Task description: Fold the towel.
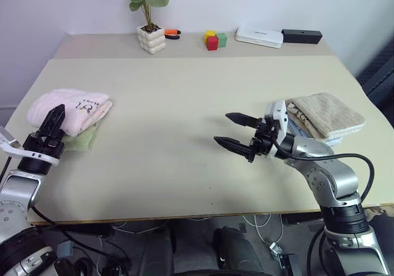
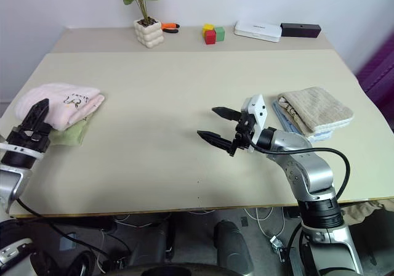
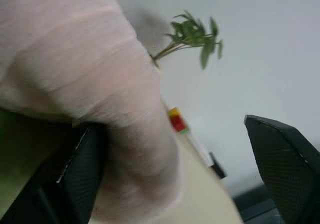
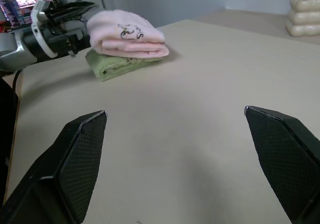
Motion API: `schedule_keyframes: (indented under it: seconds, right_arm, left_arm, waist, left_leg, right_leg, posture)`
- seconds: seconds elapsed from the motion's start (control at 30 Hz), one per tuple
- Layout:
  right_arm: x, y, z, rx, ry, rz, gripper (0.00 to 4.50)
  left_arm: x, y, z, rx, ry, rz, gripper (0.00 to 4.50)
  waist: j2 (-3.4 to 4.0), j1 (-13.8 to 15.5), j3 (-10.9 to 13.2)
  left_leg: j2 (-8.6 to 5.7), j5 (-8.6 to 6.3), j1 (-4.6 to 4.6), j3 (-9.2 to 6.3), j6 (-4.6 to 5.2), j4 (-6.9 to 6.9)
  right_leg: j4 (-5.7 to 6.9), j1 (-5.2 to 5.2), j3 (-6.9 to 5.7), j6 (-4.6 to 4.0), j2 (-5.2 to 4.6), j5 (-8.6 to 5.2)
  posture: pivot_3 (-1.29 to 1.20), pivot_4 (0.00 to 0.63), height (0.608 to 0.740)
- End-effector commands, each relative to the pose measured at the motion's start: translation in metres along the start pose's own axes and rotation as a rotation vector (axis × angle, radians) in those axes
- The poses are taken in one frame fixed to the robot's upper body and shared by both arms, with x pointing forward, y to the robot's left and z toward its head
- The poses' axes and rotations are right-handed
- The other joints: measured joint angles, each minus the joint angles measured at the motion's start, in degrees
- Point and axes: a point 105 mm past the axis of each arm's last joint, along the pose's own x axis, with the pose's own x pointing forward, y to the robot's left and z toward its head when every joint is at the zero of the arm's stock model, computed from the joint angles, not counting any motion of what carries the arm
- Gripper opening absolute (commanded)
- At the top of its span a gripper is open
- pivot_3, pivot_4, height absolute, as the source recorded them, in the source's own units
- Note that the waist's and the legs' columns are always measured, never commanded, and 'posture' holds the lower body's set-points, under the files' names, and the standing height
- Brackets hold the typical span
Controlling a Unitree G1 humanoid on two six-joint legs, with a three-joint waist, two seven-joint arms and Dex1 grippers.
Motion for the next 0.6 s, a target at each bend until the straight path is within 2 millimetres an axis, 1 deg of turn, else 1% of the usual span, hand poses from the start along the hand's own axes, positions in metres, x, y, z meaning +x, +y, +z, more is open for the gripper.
schedule_keyframes:
  seconds: [0.03, 0.1, 0.27, 0.37, 0.4, 0.43, 0.47, 0.5, 0.57, 0.6]
  right_arm:
    - [0.001, 0.001, 0.009, -0.035, -0.031, 0.011, 4.5]
    - [0.0, 0.001, 0.007, -0.036, -0.028, 0.01, 4.5]
    - [0.0, -0.001, 0.006, -0.037, -0.026, 0.008, 4.5]
    - [0.0, -0.001, 0.005, -0.038, -0.024, 0.009, 4.5]
    - [0.0, -0.001, 0.005, -0.038, -0.024, 0.009, 4.5]
    - [0.0, -0.001, 0.005, -0.038, -0.023, 0.009, 4.5]
    - [0.0, -0.001, 0.005, -0.038, -0.024, 0.011, 4.5]
    - [0.0, -0.001, 0.005, -0.037, -0.024, 0.012, 4.5]
    - [0.0, -0.001, 0.006, -0.037, -0.026, 0.013, 4.5]
    - [0.0, -0.001, 0.006, -0.037, -0.027, 0.013, 4.5]
  left_arm:
    - [-0.009, -0.018, 0.012, 0.01, -0.079, -0.033, 4.49]
    - [-0.017, -0.019, 0.011, -0.019, -0.104, -0.027, 4.49]
    - [-0.037, -0.01, 0.01, -0.052, -0.181, 0.047, 4.49]
    - [-0.049, -0.006, 0.014, -0.11, -0.252, 0.069, 4.49]
    - [-0.051, -0.006, 0.011, -0.112, -0.236, 0.072, 4.49]
    - [-0.052, -0.009, 0.002, -0.053, -0.177, 0.074, 4.49]
    - [-0.051, -0.023, -0.017, 0.025, -0.057, 0.019, 4.49]
    - [-0.052, -0.033, -0.031, 0.074, 0.029, -0.024, 4.49]
    - [-0.055, -0.061, -0.054, 0.078, 0.154, -0.17, 4.49]
    - [-0.057, -0.069, -0.059, 0.084, 0.182, -0.215, 4.49]
  waist:
    - [0.0, 0.0, 0.0]
    - [0.0, 0.0, 0.0]
    - [0.0, 0.1, 0.0]
    - [-0.01, 0.2, 0.0]
    - [-0.02, 0.1, 0.0]
    - [-0.02, 0.1, 0.0]
    - [-0.02, 0.0, 0.0]
    - [-0.04, -0.1, 0.0]
    - [-0.02, 0.0, 0.0]
    - [-0.02, 0.1, 0.0]
  left_leg:
    - [0.0, 0.0, 0.0, 0.0, 0.0, 0.0]
    - [0.0, 0.0, 0.0, -0.01, 0.0, 0.0]
    - [0.0, 0.0, 0.01, 0.0, 0.0, 0.01]
    - [0.0, 0.0, 0.0, -0.02, 0.0, 0.04]
    - [0.0, 0.0, 0.0, -0.02, 0.0, 0.04]
    - [0.0, 0.0, 0.0, -0.01, 0.0, 0.04]
    - [0.0, 0.0, 0.0, -0.01, 0.0, 0.04]
    - [0.0, -0.01, 0.0, 0.0, -0.01, 0.02]
    - [0.0, -0.01, 0.01, 0.03, -0.02, -0.08]
    - [0.01, -0.01, 0.0, 0.02, -0.02, -0.08]
  right_leg:
    - [0.0, 0.0, 0.0, 0.0, 0.0, 0.0]
    - [0.01, 0.0, 0.0, 0.0, 0.01, 0.0]
    - [-0.03, 0.01, 0.03, -0.03, 0.0, -0.01]
    - [-0.03, 0.01, 0.02, -0.12, 0.0, -0.07]
    - [-0.05, 0.02, 0.02, -0.13, 0.0, -0.07]
    - [-0.06, 0.03, 0.02, -0.14, 0.0, -0.08]
    - [-0.07, 0.02, 0.02, -0.15, 0.0, -0.08]
    - [-0.12, 0.02, 0.02, -0.16, 0.0, -0.09]
    - [-0.35, 0.06, 0.03, -0.22, -0.02, -0.07]
    - [-0.39, 0.07, 0.02, -0.24, -0.03, -0.06]
  posture:
    - [0.0, 0.15, 0.74]
    - [0.0, 0.15, 0.74]
    - [0.0, 0.15, 0.74]
    - [0.0, 0.15, 0.74]
    - [0.0, 0.15, 0.74]
    - [0.0, 0.15, 0.74]
    - [0.0, 0.15, 0.74]
    - [0.0, 0.15, 0.74]
    - [0.0, 0.15, 0.74]
    - [0.0, 0.15, 0.74]
